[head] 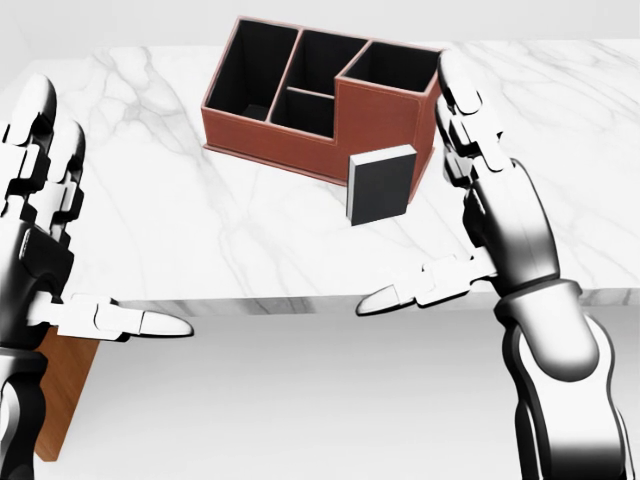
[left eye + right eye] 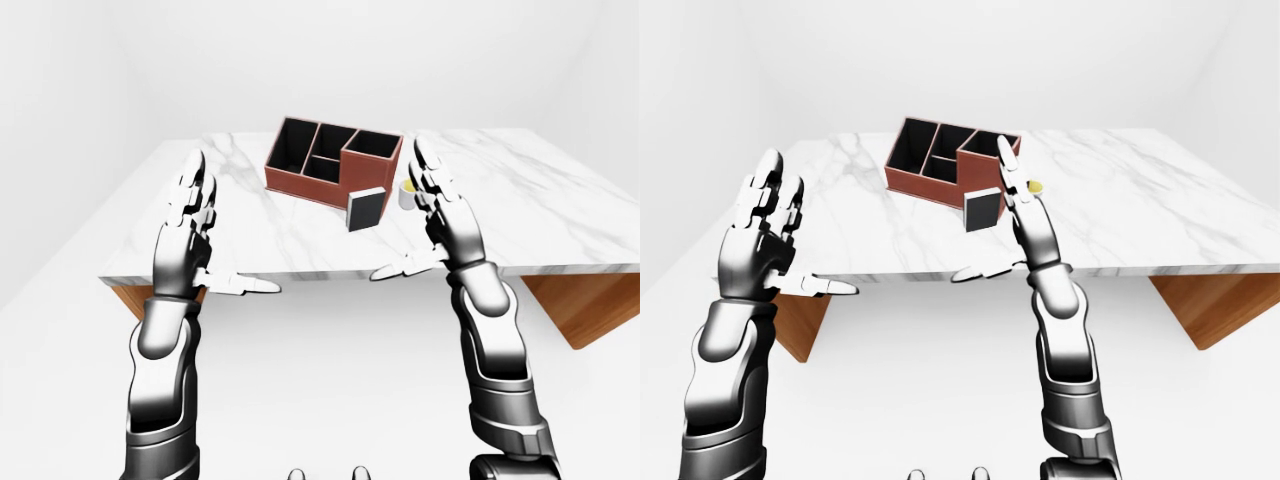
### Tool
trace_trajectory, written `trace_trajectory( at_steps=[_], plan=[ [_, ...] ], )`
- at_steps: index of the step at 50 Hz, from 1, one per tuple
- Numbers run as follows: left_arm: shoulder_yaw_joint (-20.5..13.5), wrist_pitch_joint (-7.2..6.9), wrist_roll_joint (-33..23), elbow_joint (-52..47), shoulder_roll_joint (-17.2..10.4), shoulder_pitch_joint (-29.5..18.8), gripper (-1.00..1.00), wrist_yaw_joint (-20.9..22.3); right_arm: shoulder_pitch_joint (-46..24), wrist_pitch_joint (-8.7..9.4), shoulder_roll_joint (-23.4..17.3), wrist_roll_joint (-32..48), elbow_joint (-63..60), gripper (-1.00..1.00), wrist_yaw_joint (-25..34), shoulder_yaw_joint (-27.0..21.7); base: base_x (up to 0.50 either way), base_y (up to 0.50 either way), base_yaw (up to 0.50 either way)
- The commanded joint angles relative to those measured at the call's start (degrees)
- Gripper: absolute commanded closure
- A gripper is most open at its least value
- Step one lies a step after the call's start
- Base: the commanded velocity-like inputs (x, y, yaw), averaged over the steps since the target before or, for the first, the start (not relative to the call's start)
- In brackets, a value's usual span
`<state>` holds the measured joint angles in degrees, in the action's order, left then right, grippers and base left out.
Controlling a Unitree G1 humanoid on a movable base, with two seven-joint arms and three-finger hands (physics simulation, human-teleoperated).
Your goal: Pick up the book and place it in the right compartment of the caddy.
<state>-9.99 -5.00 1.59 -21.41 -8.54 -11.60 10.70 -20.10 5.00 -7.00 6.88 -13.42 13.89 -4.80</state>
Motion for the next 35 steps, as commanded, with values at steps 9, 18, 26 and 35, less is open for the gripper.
trace_trajectory(
  at_steps=[9,18,26,35],
  plan=[
    [-0.10,0.00,0.50,-0.82,0.41,0.36,-1.00,0.16,-0.73,0.00,-0.58,3.35,-1.83,-1.00,-0.10,0.48,0.00,0.00,0.00],
    [0.14,0.00,0.18,-1.14,0.55,0.74,-1.00,0.60,0.78,0.00,0.17,3.94,-6.06,-1.00,3.56,1.47,0.13,0.00,0.00],
    [-0.01,0.00,0.62,-0.84,0.67,0.98,-1.00,0.80,0.33,0.00,0.46,4.90,-6.29,-1.00,3.73,1.72,0.29,-0.01,0.00],
    [-0.21,0.00,0.90,-1.15,0.53,1.07,-1.00,0.93,0.25,0.00,0.34,5.82,-7.10,-1.00,4.13,1.76,0.29,-0.01,0.00]
  ],
)
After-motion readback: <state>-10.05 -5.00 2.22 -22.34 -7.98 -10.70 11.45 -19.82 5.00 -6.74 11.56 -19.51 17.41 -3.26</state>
